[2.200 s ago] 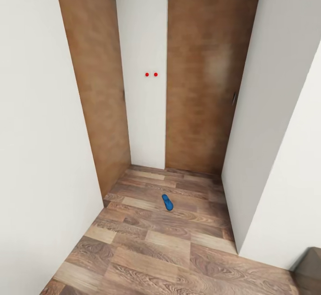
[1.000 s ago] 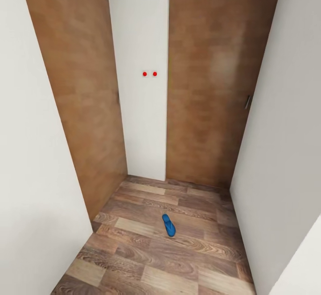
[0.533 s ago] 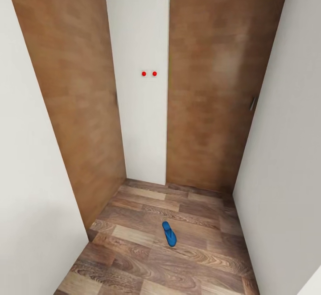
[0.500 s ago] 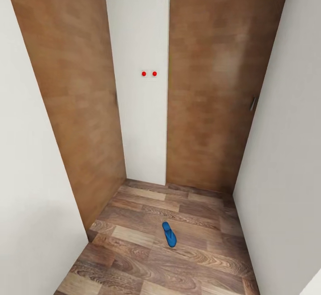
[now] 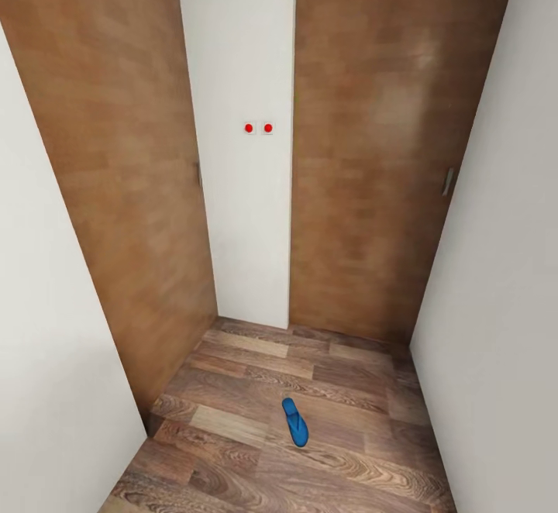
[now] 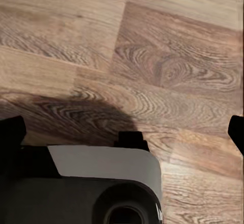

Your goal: In the bedroom, move the book from the bed onto either nightstand, and place the two sandals side by side next to the bed.

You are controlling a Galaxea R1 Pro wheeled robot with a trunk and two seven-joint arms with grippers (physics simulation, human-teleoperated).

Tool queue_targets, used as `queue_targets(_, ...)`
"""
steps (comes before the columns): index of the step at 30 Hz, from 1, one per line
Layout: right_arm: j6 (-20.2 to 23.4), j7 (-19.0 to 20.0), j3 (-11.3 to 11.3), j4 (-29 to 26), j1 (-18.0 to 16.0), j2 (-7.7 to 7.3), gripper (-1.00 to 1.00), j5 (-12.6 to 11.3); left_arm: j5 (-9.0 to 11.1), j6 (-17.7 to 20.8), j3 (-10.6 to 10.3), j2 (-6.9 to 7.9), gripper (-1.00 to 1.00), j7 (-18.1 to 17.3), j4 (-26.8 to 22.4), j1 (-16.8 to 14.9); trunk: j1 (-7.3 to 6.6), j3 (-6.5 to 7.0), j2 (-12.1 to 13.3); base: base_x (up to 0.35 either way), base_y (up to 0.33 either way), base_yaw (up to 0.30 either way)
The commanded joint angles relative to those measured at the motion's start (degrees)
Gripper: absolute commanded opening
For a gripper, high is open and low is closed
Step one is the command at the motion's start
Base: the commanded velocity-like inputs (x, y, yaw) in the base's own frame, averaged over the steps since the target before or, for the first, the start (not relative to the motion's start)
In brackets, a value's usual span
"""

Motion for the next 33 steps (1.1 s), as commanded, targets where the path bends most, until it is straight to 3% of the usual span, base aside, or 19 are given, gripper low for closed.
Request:
queue_targets(1,-0.19,-0.01,-0.06,-0.80,-0.04,-0.01,1.00,-0.07,0.05,-0.43,0.02,-0.02,1.00,-0.01,-0.90,-0.06,0.00,-0.07,-0.03,0.017,0.000,0.000)
queue_targets(11,-5.37,-0.04,-0.14,-1.10,-0.11,0.07,1.00,-0.15,0.46,-0.90,0.02,-0.04,1.00,-0.01,-2.02,-0.23,0.00,-0.07,-0.03,0.003,0.000,0.000)
queue_targets(26,-5.83,-0.10,-0.60,-1.59,-0.11,-0.73,1.00,-0.28,0.44,-0.91,0.02,-0.04,1.00,-0.01,-1.99,-0.23,0.00,-0.07,-0.03,0.000,0.000,0.000)
queue_targets(33,-5.86,-0.21,-3.84,-2.01,-0.13,-0.89,1.00,-0.36,0.46,-0.91,0.02,-0.01,1.00,-0.01,-1.99,-0.23,0.00,-0.07,-0.03,0.008,0.000,0.000)
